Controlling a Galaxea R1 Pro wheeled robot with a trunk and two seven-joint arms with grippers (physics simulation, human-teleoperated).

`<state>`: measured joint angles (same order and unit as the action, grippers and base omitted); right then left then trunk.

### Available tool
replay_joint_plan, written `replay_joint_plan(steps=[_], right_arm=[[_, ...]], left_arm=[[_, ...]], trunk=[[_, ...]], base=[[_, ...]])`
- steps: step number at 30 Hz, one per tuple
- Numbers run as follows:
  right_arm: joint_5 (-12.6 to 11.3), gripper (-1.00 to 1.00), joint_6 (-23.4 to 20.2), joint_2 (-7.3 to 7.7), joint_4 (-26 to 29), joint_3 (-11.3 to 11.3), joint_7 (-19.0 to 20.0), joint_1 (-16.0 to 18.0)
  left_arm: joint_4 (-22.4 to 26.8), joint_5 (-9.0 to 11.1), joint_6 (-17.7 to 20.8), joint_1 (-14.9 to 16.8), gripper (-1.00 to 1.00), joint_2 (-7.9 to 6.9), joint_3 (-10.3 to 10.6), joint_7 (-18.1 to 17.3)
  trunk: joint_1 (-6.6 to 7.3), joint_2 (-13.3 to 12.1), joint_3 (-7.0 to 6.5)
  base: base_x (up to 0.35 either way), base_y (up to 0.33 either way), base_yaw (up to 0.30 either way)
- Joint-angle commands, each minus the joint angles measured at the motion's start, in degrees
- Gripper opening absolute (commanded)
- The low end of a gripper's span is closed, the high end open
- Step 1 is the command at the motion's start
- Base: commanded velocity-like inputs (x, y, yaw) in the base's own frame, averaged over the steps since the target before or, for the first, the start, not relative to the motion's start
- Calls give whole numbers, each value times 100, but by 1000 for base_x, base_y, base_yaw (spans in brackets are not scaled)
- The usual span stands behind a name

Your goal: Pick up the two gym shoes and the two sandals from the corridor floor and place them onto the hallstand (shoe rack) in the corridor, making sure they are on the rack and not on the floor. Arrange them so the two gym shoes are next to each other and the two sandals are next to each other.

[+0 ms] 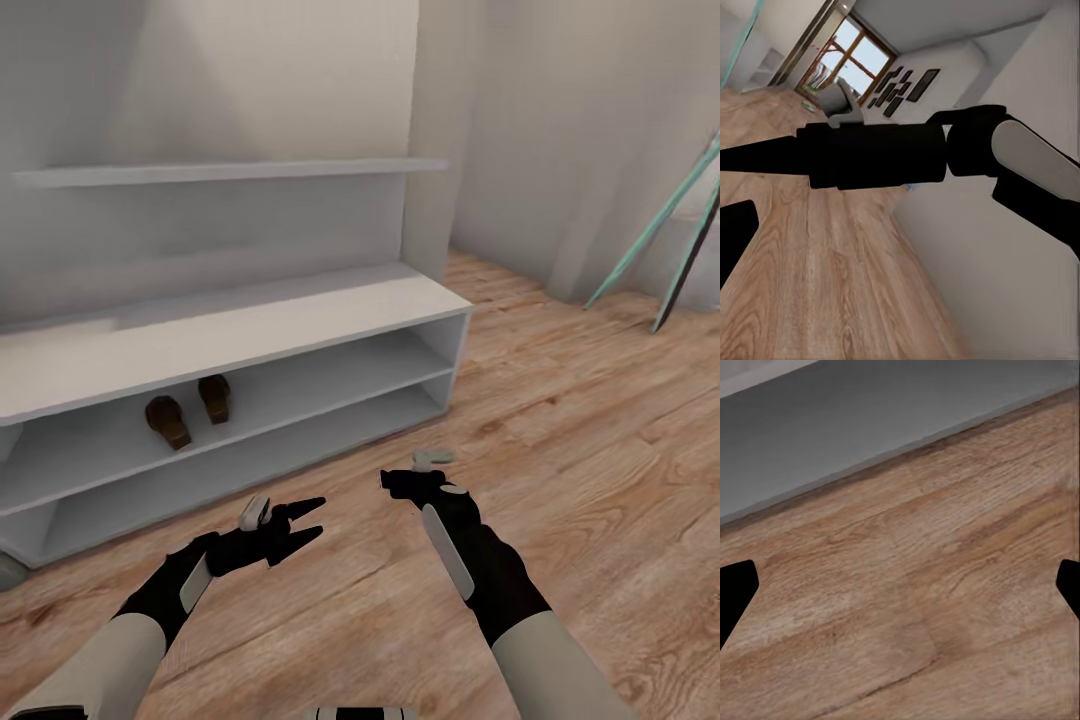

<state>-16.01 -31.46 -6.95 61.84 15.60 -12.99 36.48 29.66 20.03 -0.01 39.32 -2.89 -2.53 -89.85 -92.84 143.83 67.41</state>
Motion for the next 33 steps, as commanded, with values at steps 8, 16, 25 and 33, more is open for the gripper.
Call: replay_joint_plan(steps=[8, 16, 25, 33], right_arm=[[-60, 100, -14, 2, 4, 13, -54, 6], [-60, 100, -17, 5, 4, 13, -55, 7], [-69, 100, -16, 1, 4, 13, -53, 7], [-69, 100, -15, 2, 4, 13, -55, 8]], left_arm=[[4, 9, 1, 0, 100, -1, -1, -15], [4, 9, 1, 2, 100, -1, -2, -15], [3, 9, 1, 1, 100, -1, -2, -15], [1, 9, 1, 2, 100, -1, -2, -15]], trunk=[[21, -9, -213], [42, -20, -431], [65, -32, -677], [65, -32, -718]], base=[[0, 0, -275], [0, 0, -271], [0, 0, -270], [0, 0, -270]])
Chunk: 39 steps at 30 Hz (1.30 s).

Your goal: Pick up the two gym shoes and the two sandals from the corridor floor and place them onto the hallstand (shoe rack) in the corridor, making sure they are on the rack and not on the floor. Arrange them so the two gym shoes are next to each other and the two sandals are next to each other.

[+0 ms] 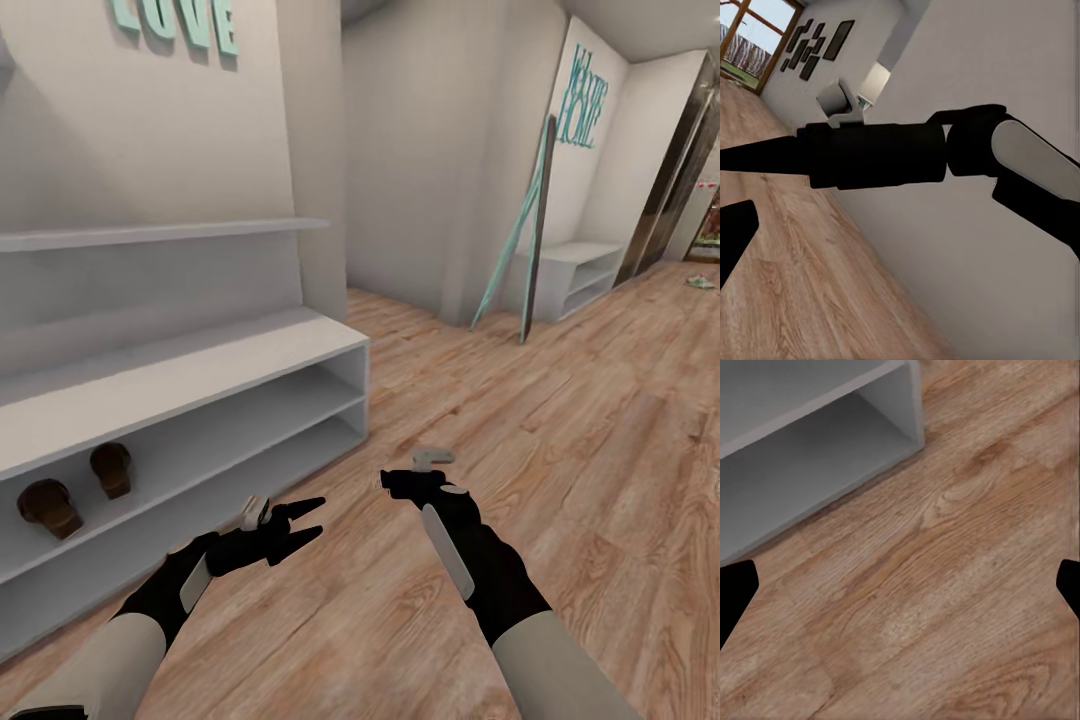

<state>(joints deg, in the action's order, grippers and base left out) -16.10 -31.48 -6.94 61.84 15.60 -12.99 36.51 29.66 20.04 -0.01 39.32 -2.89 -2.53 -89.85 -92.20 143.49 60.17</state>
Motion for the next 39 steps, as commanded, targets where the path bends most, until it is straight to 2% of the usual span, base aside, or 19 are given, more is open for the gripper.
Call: replay_joint_plan(steps=[1, 19, 33, 39], right_arm=[[-60, 100, -14, 2, 4, 13, -55, 5], [-59, 100, -15, 0, 4, 13, -54, 2], [-59, 100, -12, 0, 3, 13, -54, 5], [-59, 100, -14, 0, 4, 13, -54, 4]], left_arm=[[0, 9, 1, 0, 100, -1, -2, -15], [3, 9, 1, 3, 100, -1, -2, -15], [2, 9, 1, 0, 100, -1, -2, -15], [2, 9, 1, 1, 100, -1, -2, -15]], trunk=[[1, 2, 0], [1, 2, -93], [37, -17, -476], [37, -17, -507]], base=[[0, 0, -270], [0, 0, -270], [0, 0, -270], [0, 0, -270]])
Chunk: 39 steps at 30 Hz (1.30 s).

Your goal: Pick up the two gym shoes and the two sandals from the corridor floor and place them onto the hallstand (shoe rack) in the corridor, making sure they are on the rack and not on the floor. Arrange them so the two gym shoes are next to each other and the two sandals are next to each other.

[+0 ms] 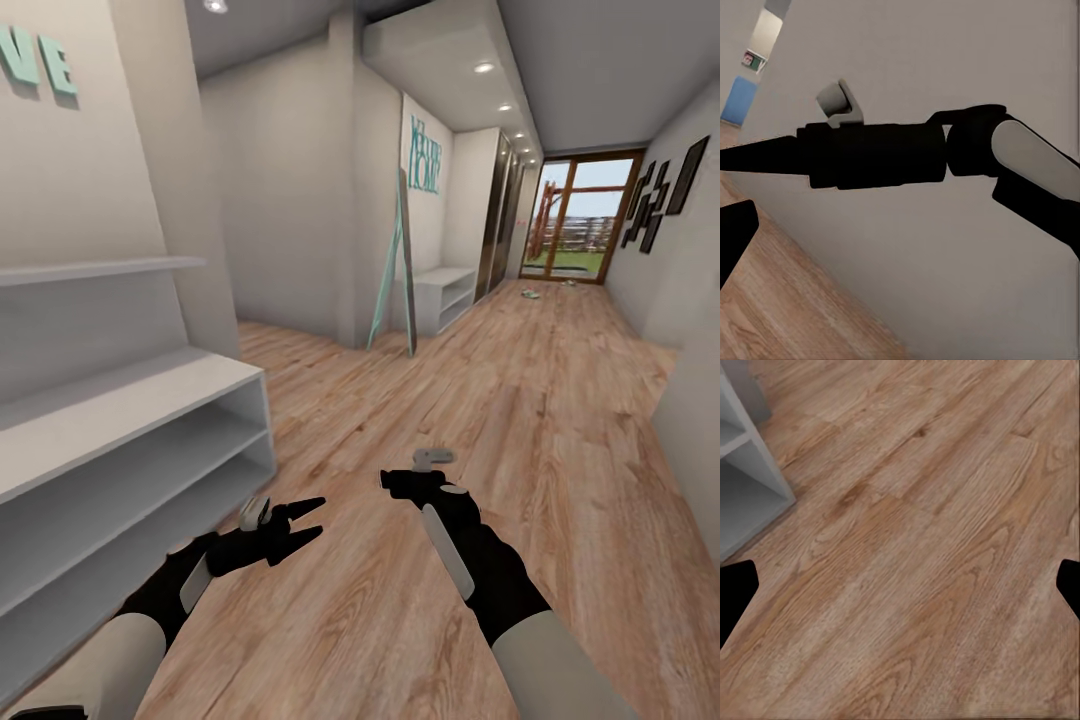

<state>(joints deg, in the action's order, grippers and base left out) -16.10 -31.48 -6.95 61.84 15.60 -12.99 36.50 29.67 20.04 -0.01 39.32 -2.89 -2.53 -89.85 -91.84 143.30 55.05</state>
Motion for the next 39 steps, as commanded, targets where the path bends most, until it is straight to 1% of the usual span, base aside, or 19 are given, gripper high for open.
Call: replay_joint_plan(steps=[1, 27, 35, 39], right_arm=[[-60, 100, -14, 1, 1, 13, -53, 6], [-60, 100, -14, 1, 1, 13, -54, 6], [-63, 100, -15, 1, -3, 13, -49, 6], [-67, 100, -16, 1, -18, 13, -39, 5]], left_arm=[[2, 9, 1, 0, 100, -1, -2, -15], [-5, 9, 1, -1, 100, -10, -4, -15], [-5, 9, 3, 2, 100, -10, -10, -15], [-5, 5, 7, 3, 100, -13, -16, -15]], trunk=[[1, 2, 0], [1, 2, -134], [1, 2, -175], [1, 2, -185]], base=[[0, 0, -270], [2, 0, -270], [246, 0, -267], [332, 0, -129]])
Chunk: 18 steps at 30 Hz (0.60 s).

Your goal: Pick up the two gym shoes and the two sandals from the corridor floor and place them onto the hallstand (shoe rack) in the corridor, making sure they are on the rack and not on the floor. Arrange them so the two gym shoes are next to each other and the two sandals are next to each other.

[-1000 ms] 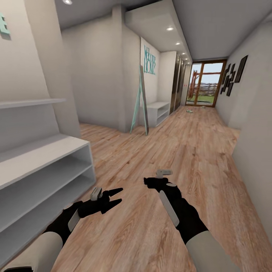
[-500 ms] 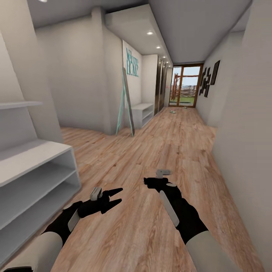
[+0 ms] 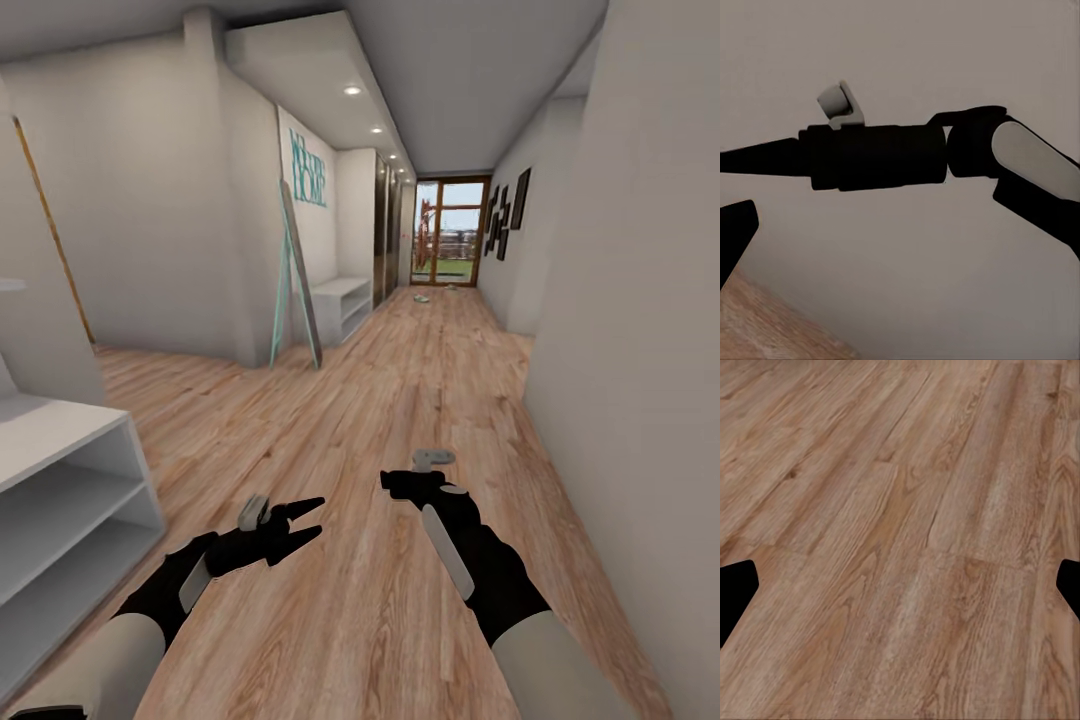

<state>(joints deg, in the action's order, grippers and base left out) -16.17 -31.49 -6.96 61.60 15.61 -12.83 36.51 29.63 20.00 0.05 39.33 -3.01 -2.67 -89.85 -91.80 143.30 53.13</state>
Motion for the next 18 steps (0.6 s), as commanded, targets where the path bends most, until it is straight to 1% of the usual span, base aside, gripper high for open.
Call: replay_joint_plan(steps=[1, 5, 7, 9, 12, 18], right_arm=[[-61, 100, -12, 2, -4, 12, -51, 5], [-61, 100, -5, 2, -18, 18, -41, 5], [-56, 100, -71, 2, 2, 17, -44, -61], [-56, 100, -90, 2, 4, 17, -44, -123], [-58, 100, -85, 2, 6, 19, -44, -123], [-39, 100, -70, 2, -2, 27, -44, -120]], left_arm=[[-1, 5, 2, 4, 100, -3, -3, -15], [-1, -2, -1, 3, 100, -16, -9, -15], [-65, -5, 65, -63, 100, 27, 1, -15], [-65, -6, 66, -128, 100, 27, 2, -15], [-64, -6, 60, -226, 100, 21, 2, -15], [-171, -5, 42, -420, 100, -175, 0, -15]], trunk=[[-2, 2, 5], [-2, 2, 4], [-2, 2, 4], [-2, 2, 4], [-2, 2, 4], [-2, 2, 4]], base=[[339, 0, -46], [340, 0, -23], [0, 0, 0], [0, 0, 0], [0, 0, 0], [0, 0, 0]])
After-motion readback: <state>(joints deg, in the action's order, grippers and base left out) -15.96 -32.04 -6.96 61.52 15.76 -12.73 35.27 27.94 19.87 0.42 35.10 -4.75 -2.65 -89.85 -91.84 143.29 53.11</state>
